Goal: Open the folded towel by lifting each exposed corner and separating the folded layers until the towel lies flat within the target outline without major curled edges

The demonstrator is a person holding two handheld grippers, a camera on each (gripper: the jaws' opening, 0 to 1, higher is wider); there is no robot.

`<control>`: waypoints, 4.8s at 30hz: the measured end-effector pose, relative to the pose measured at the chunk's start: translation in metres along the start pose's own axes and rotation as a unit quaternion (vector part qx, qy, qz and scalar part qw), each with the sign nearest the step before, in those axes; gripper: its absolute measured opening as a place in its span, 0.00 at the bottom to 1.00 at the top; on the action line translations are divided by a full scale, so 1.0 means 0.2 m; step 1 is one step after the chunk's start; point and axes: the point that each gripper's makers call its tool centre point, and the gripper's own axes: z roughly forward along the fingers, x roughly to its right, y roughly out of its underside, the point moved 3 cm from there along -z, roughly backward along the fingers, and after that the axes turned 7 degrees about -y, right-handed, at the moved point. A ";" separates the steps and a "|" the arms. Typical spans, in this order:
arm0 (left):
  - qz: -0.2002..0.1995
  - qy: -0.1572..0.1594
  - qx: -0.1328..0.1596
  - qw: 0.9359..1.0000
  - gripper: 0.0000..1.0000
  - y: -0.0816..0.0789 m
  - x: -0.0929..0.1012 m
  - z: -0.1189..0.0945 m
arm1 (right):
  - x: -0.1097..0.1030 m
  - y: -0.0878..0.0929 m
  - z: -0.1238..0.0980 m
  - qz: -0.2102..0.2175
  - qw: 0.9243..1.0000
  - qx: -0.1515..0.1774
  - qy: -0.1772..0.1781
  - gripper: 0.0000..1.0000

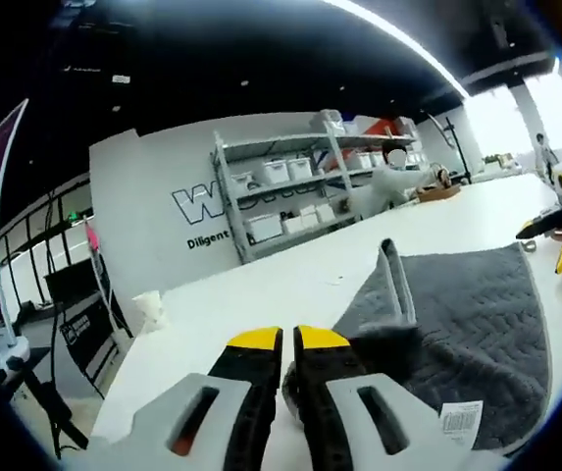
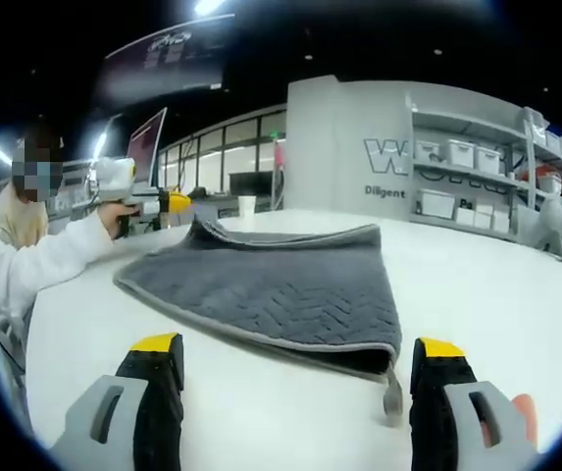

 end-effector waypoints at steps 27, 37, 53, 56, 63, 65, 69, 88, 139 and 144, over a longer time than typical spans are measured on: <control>-0.074 0.149 0.002 0.986 0.62 -0.11 0.11 -0.10 | 0.00 -0.01 0.00 0.001 1.000 0.003 0.001 0.97; -0.039 0.176 -0.029 0.983 0.91 -0.07 0.19 -0.09 | 0.00 0.00 0.00 0.001 1.000 0.001 0.000 0.97; -0.017 0.191 -0.077 0.978 0.99 0.03 0.24 -0.07 | 0.01 -0.01 -0.01 0.001 1.000 0.007 0.005 0.97; 0.011 0.171 -0.071 0.983 0.99 0.03 0.24 -0.05 | 0.00 -0.01 -0.01 -0.001 1.000 0.005 0.003 0.97; 0.139 0.104 -0.040 0.984 0.98 0.01 0.30 -0.02 | -0.01 0.00 0.00 -0.002 1.000 0.001 0.000 0.97; 0.173 0.092 -0.027 0.980 0.96 0.00 0.32 -0.01 | -0.01 0.00 0.00 -0.002 1.000 0.000 0.000 0.97; 0.193 0.086 -0.010 0.977 0.78 0.00 0.34 -0.02 | -0.01 0.00 0.00 -0.003 1.000 0.001 0.001 0.96; 0.440 0.064 0.029 0.895 0.34 0.06 0.50 -0.07 | 0.01 0.00 -0.01 0.003 1.000 0.000 0.007 0.96; 0.336 -0.099 -0.005 0.937 0.05 0.08 -0.01 0.10 | -0.01 0.00 0.00 -0.004 1.000 -0.004 -0.001 0.95; 0.320 -0.117 -0.034 0.940 0.05 0.13 -0.09 0.11 | -0.01 0.00 0.00 -0.003 1.000 -0.004 -0.001 0.95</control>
